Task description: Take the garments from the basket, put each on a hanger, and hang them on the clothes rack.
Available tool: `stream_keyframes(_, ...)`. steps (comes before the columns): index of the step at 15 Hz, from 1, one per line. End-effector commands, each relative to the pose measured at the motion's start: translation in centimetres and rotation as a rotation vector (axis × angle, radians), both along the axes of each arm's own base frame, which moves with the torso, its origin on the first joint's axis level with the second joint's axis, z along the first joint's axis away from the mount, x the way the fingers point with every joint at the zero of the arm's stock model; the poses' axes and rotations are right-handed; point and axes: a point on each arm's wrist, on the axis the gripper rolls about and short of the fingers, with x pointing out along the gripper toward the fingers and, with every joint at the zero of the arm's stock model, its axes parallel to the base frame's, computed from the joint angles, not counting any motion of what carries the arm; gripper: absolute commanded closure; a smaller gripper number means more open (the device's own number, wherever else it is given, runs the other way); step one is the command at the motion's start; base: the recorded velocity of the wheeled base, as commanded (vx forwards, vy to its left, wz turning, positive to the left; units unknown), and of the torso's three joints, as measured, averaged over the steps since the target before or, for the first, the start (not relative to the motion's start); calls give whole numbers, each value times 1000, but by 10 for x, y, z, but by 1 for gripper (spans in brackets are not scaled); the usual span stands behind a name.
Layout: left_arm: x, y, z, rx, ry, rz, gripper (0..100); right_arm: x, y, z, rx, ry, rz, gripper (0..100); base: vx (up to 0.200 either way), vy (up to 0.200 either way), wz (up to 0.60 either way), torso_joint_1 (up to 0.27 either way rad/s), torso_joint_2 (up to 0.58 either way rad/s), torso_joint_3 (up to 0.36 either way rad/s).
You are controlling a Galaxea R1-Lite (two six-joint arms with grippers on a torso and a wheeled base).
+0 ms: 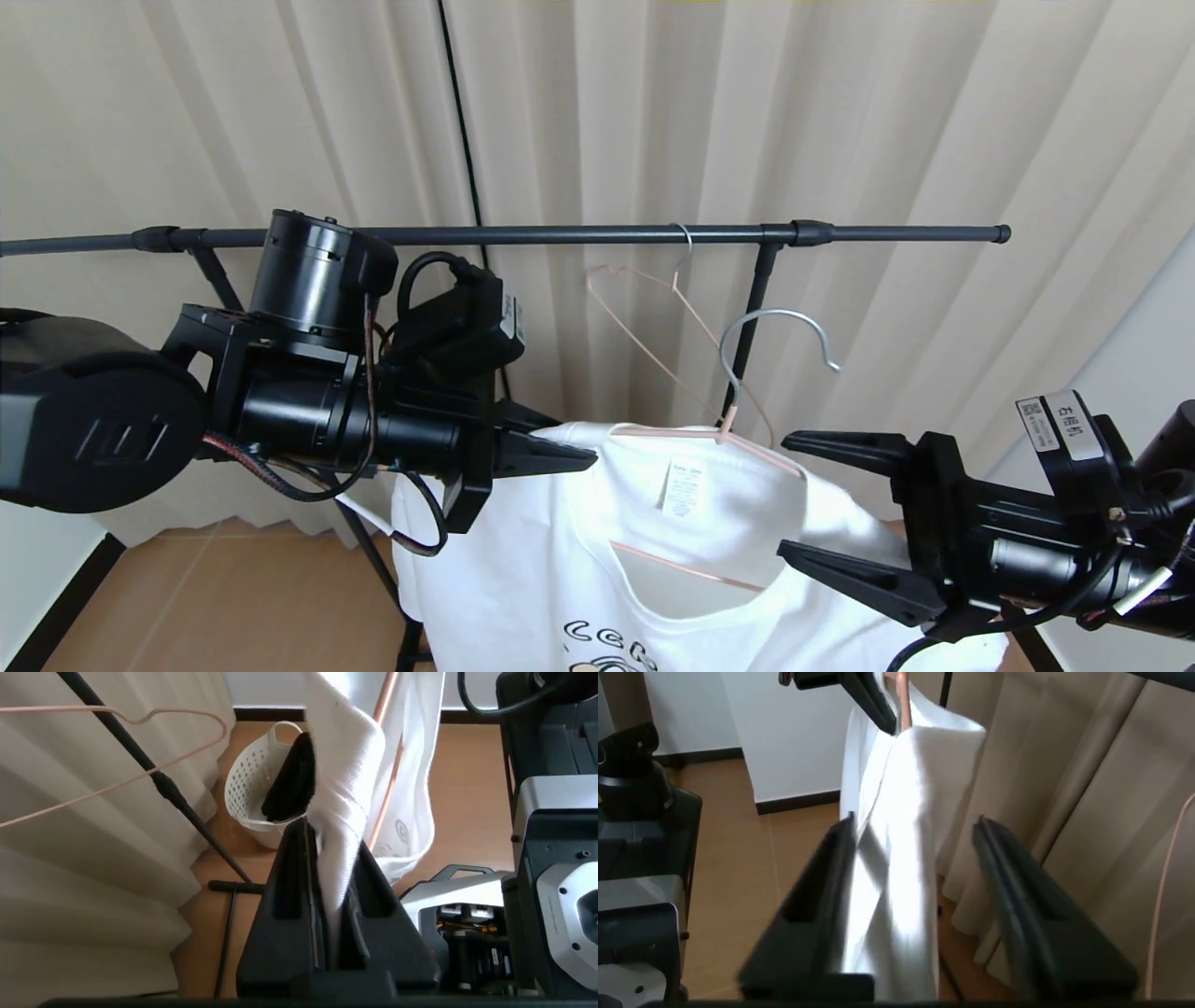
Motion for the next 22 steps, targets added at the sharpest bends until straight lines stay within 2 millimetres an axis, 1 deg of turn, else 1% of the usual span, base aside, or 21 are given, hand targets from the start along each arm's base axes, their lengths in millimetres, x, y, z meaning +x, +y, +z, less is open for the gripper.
stream_keyframes(1, -2, 5, 4, -6, -12, 12, 100, 5, -6, 1, 2, -6, -35, 0, 0, 0, 0, 0, 0, 0)
stream_keyframes(4, -4, 13, 7, -8, -22, 42, 100, 9, -14, 6, 9, -25, -73, 0, 0, 0, 0, 0, 0, 0)
stream_keyframes(6, -2, 22, 8, -7, -25, 78, 100, 10, -17, 8, 13, -35, -90, 0, 0, 0, 0, 0, 0, 0)
stream_keyframes(7, -4, 30, 10, -10, -30, 101, 100, 11, -18, 8, 13, -35, -95, 0, 0, 0, 0, 0, 0, 0)
stream_keyframes(8, -4, 31, 10, -10, -29, 106, 100, 11, -18, 8, 13, -35, -95, 0, 0, 0, 0, 0, 0, 0)
stream_keyframes(9, -6, 43, 12, -13, -36, 143, 100, 12, -18, 8, 12, -34, -98, 0, 0, 0, 0, 0, 0, 0)
stream_keyframes(11, -10, 55, 16, -18, -45, 182, 100, 17, -22, 3, 5, -15, -121, 0, 0, 0, 0, 0, 0, 0)
stream_keyframes(12, -13, 62, 19, -25, -52, 206, 100, 24, -21, -2, -4, 1, -125, 0, 0, 0, 0, 0, 0, 0)
stream_keyframes(15, -23, 77, 28, -41, -84, 253, 100, 35, -24, -14, -20, 45, -150, 0, 0, 0, 0, 0, 0, 0)
stream_keyframes(17, -31, 81, 34, -58, -86, 267, 100, 42, -23, -22, -32, 68, -152, 0, 0, 0, 0, 0, 0, 0)
stream_keyframes(18, -35, 83, 36, -68, -83, 279, 100, 46, -26, -27, -41, 75, -167, 0, 0, 0, 0, 0, 0, 0)
stream_keyframes(22, -46, 90, 44, -81, -114, 309, 100, 51, -28, -34, -51, 94, -179, 0, 0, 0, 0, 0, 0, 0)
